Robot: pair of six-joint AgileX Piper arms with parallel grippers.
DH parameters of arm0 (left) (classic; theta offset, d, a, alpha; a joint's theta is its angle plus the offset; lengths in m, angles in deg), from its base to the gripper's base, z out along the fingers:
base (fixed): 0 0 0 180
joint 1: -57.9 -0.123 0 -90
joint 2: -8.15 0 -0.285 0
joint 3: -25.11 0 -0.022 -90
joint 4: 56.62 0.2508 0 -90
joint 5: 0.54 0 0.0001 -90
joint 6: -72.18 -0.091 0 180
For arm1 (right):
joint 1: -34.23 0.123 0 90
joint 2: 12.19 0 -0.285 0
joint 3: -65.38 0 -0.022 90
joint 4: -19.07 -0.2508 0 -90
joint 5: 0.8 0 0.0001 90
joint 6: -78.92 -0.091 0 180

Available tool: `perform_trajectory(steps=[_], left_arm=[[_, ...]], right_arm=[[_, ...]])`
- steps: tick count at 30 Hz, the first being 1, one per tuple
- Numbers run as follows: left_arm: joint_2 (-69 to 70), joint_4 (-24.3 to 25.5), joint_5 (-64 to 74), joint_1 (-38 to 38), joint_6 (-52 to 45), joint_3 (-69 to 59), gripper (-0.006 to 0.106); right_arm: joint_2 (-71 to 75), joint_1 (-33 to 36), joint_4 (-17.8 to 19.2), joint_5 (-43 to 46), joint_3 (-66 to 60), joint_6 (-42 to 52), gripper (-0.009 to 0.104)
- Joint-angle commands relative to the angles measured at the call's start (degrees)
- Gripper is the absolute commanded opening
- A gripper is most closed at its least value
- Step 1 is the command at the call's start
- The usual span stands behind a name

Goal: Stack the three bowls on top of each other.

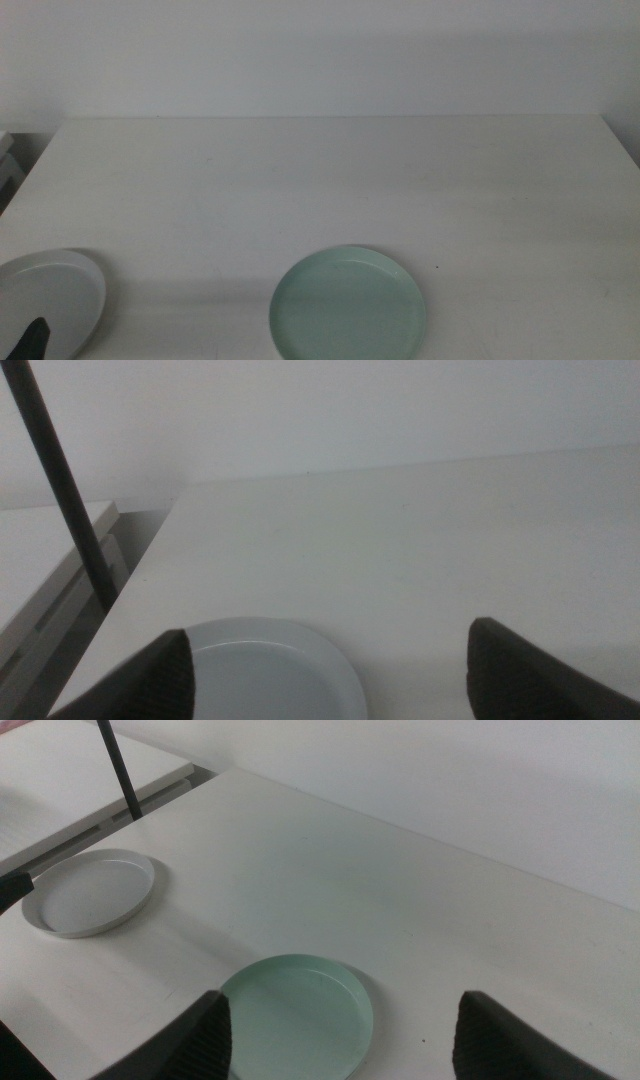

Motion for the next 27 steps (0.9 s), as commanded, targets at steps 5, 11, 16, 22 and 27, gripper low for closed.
perform_trajectory(steps=[5,11,16,22,27], left_arm=[[-1.2,-0.7,-7.2,-0.8,0.6,0.5,0.09],[-13.5,-7.1,-2.8,-4.5,4.2,10.2,0.09],[-26.9,-8.3,13.3,-4.4,4.2,26.6,0.09],[-39.3,-8.2,34.9,-4.4,4.1,46.8,0.09],[-46.3,-8.2,45.3,-4.4,3.1,57.0,0.09]], right_arm=[[-0.5,-0.4,0.1,4.2,1.3,0.5,0.059],[-0.5,-0.4,0.1,4.2,1.3,0.5,0.059],[-0.5,-0.4,0.1,4.2,1.3,0.5,0.059],[-0.5,-0.4,0.1,4.2,1.3,0.5,0.059],[-0.5,-0.4,0.1,4.2,1.3,0.5,0.059]])
